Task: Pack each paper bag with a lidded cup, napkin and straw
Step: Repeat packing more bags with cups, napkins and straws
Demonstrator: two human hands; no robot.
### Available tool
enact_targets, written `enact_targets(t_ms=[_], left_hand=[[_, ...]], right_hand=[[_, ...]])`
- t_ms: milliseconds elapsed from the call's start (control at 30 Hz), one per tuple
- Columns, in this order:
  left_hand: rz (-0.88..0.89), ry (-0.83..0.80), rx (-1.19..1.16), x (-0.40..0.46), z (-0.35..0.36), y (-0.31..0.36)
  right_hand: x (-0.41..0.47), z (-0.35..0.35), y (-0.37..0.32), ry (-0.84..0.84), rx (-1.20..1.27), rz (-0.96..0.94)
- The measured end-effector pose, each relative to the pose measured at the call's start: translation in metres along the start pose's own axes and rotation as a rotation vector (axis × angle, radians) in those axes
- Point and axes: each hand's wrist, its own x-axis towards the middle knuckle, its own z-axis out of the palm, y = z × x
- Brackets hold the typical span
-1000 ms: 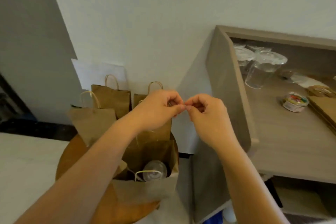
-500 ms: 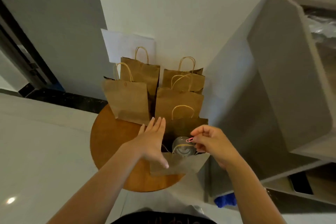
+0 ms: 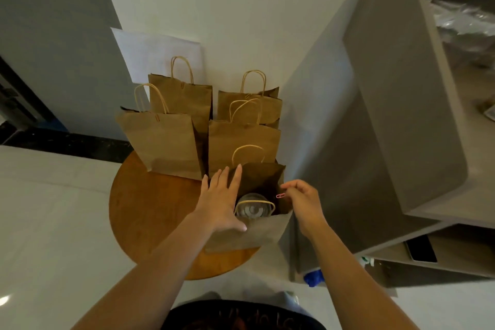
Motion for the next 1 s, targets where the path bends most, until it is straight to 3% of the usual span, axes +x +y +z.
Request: enact_targets(t_ms=[167,333,567,767,1000], left_hand=[[0.008,0.037,0.072,0.001,0.0,0.002],[0.056,0.071,0.031,-0.004,0.005,0.01],[0.041,0.072,0.034,-0.001,0.008,0.022],[0.047,0.063,0.027,-0.002,0.008,0.017],[0.011,0.052,0.016,0.002,0.01,0.009]], right_hand=[[0.006,0.005,0.001,-0.058,0.018,-0.012],[0.009,-0.013,0.003,0.004,0.005,-0.009],[0.002,-0.011,0.009,-0.156,-0.681,-0.152],[0.007,0.003,-0.001,-0.185,-1.164,-0.229],[0.008,-0.008,0.003,-0.235,-0.961,-0.347]])
